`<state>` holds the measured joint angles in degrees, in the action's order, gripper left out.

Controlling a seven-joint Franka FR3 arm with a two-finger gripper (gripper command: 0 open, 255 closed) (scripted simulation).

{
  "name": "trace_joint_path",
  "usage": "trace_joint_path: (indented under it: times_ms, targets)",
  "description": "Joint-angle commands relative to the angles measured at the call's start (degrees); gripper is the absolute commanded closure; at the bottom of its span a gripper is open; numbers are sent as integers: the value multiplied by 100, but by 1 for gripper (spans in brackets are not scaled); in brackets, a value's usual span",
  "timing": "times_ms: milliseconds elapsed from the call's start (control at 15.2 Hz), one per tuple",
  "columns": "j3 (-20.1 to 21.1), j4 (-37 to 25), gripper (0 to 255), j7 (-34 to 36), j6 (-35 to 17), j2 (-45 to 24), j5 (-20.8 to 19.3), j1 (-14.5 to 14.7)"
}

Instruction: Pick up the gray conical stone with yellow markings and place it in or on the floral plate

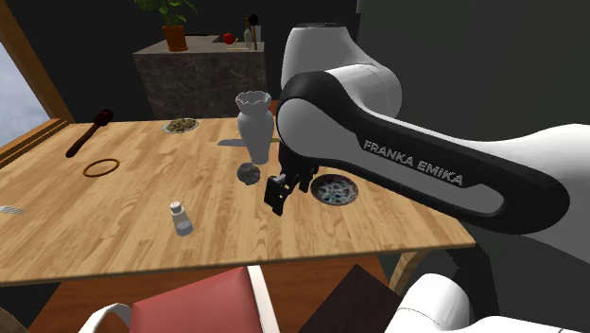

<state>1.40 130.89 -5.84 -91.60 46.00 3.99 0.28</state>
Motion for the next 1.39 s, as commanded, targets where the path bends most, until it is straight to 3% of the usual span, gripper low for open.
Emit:
trace_joint_path:
  times_ms: [0, 660, 1320]
  targets:
    - [0, 0, 0, 0, 0, 0, 0, 0]
    - [-187, -878, 0, 476, -1133, -2059, 270, -290]
    - [-472, -2353, 0, 829, -1689, -4159, 681, -510]
